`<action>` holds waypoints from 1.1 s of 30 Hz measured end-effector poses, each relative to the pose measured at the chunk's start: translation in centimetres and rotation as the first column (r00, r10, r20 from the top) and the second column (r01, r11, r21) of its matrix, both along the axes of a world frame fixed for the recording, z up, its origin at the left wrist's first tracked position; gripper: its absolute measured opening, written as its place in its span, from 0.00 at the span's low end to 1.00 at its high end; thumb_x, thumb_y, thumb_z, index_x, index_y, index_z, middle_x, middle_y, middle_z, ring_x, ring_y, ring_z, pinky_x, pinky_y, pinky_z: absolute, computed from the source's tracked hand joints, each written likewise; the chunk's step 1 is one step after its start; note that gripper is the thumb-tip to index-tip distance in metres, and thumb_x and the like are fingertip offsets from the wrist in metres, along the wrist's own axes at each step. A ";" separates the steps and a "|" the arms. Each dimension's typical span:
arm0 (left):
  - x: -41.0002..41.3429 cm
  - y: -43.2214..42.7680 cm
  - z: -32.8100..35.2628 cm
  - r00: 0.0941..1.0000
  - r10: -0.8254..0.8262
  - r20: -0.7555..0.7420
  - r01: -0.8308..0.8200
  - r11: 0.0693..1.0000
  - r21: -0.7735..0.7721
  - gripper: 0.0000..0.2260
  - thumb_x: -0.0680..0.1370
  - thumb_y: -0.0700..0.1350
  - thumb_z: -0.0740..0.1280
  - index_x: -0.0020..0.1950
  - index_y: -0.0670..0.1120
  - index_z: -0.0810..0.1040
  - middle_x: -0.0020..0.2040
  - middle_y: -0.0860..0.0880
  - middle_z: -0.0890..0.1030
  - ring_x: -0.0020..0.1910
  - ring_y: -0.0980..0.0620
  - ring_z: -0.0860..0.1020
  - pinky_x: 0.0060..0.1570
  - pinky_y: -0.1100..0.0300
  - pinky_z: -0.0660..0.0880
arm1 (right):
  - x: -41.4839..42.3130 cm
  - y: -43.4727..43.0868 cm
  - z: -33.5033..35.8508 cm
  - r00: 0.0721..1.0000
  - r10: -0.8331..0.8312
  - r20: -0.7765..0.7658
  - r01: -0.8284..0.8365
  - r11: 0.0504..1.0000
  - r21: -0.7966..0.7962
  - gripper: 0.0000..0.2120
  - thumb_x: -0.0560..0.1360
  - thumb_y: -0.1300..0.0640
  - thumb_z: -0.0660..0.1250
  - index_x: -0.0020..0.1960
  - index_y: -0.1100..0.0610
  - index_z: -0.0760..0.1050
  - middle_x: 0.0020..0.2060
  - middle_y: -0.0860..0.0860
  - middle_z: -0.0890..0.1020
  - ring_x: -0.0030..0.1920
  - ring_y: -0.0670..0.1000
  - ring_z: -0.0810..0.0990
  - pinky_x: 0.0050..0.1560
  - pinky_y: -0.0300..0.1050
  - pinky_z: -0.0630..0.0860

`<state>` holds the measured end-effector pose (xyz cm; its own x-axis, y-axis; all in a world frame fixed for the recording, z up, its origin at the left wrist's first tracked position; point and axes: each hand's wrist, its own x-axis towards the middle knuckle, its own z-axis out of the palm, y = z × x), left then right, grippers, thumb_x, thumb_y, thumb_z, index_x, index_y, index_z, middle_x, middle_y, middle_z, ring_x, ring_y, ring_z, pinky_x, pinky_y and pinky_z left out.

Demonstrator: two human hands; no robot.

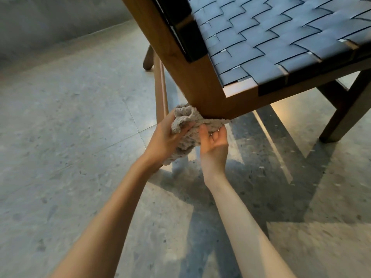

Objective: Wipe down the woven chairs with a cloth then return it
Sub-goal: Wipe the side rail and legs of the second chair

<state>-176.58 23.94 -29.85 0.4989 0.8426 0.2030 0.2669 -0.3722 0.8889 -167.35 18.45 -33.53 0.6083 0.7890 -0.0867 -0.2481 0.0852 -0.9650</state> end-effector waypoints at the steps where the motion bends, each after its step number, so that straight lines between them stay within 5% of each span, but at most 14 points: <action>1: -0.8 0.2 -0.9 1.000 -0.003 -0.030 0.002 1.000 -0.017 0.08 0.80 0.42 0.61 0.55 0.55 0.72 0.51 0.60 0.76 0.48 0.72 0.76 0.45 0.77 0.71 | -0.6 0.1 -0.5 0.999 0.032 0.022 -0.032 0.999 -0.021 0.17 0.79 0.56 0.64 0.67 0.51 0.66 0.53 0.38 0.77 0.50 0.33 0.77 0.51 0.25 0.72; 4: -3.6 0.8 -3.9 0.991 0.010 -0.133 -0.016 0.999 -0.047 0.08 0.80 0.44 0.60 0.59 0.52 0.72 0.52 0.59 0.75 0.49 0.73 0.74 0.47 0.76 0.70 | -2.8 0.3 -2.2 0.988 0.137 0.073 -0.128 0.985 -0.120 0.16 0.81 0.54 0.61 0.67 0.49 0.65 0.54 0.38 0.76 0.52 0.37 0.76 0.47 0.22 0.70; 8: -5.4 1.0 -5.6 0.982 0.040 -0.185 -0.048 0.998 -0.038 0.10 0.80 0.44 0.61 0.61 0.49 0.72 0.55 0.57 0.74 0.51 0.67 0.73 0.52 0.75 0.69 | -4.8 0.6 -3.7 0.972 0.209 0.110 -0.174 0.949 -0.264 0.23 0.82 0.50 0.56 0.76 0.51 0.59 0.69 0.49 0.72 0.67 0.51 0.72 0.62 0.39 0.68; 13: -7.0 -0.1 -7.4 0.990 0.061 -0.130 -0.070 0.996 -0.063 0.14 0.81 0.40 0.60 0.59 0.59 0.67 0.56 0.64 0.70 0.53 0.79 0.68 0.53 0.78 0.66 | -6.5 1.1 -5.7 0.960 0.279 0.012 -0.263 0.915 -0.305 0.24 0.83 0.58 0.55 0.77 0.51 0.55 0.72 0.49 0.68 0.71 0.52 0.67 0.71 0.48 0.65; 16: -8.8 -0.1 -9.8 0.984 0.050 -0.171 -0.073 0.988 -0.134 0.17 0.81 0.43 0.59 0.70 0.54 0.66 0.64 0.56 0.73 0.63 0.69 0.69 0.63 0.69 0.66 | -7.4 1.3 -7.0 0.924 0.378 -0.051 -0.367 0.842 -0.395 0.24 0.83 0.58 0.55 0.77 0.52 0.55 0.72 0.50 0.68 0.71 0.53 0.67 0.69 0.47 0.65; 21: -9.5 -0.5 -10.6 0.976 0.066 -0.207 -0.103 0.980 -0.173 0.13 0.83 0.43 0.56 0.67 0.51 0.67 0.64 0.55 0.73 0.62 0.63 0.71 0.64 0.65 0.67 | -7.6 1.8 -7.7 0.862 0.495 -0.106 -0.483 0.742 -0.464 0.22 0.82 0.57 0.56 0.76 0.54 0.59 0.70 0.53 0.70 0.70 0.55 0.68 0.70 0.52 0.67; 26: -6.4 -2.2 -10.2 0.953 0.228 -0.198 -0.266 0.945 -0.192 0.23 0.82 0.46 0.56 0.75 0.53 0.51 0.78 0.50 0.50 0.77 0.51 0.46 0.75 0.46 0.47 | -6.8 1.0 -6.5 0.955 0.249 -0.159 -0.293 0.865 -0.407 0.12 0.83 0.56 0.56 0.60 0.53 0.76 0.56 0.49 0.80 0.58 0.50 0.78 0.64 0.49 0.74; 29: -2.9 -2.8 -8.6 0.946 0.316 -0.071 -0.323 0.939 -0.118 0.26 0.82 0.44 0.58 0.77 0.49 0.50 0.78 0.50 0.50 0.77 0.52 0.45 0.75 0.47 0.46 | -5.7 0.6 -4.9 0.979 0.093 -0.182 -0.157 0.913 -0.375 0.12 0.82 0.54 0.57 0.50 0.52 0.80 0.51 0.51 0.83 0.53 0.50 0.81 0.61 0.51 0.76; 33: 0.4 -3.1 -5.7 0.942 0.333 0.028 -0.332 0.942 -0.039 0.28 0.81 0.43 0.59 0.77 0.48 0.50 0.78 0.49 0.50 0.77 0.52 0.45 0.75 0.47 0.46 | -3.8 0.2 -1.4 0.962 -0.144 -0.231 0.088 0.968 -0.236 0.11 0.82 0.58 0.59 0.49 0.54 0.80 0.44 0.48 0.83 0.47 0.46 0.82 0.45 0.36 0.78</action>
<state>-176.13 20.84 -35.58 0.1821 0.9660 0.1838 0.3398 -0.2372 0.9101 -171.14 18.70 -34.88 0.6326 0.6578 -0.4088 -0.4797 -0.0816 -0.8736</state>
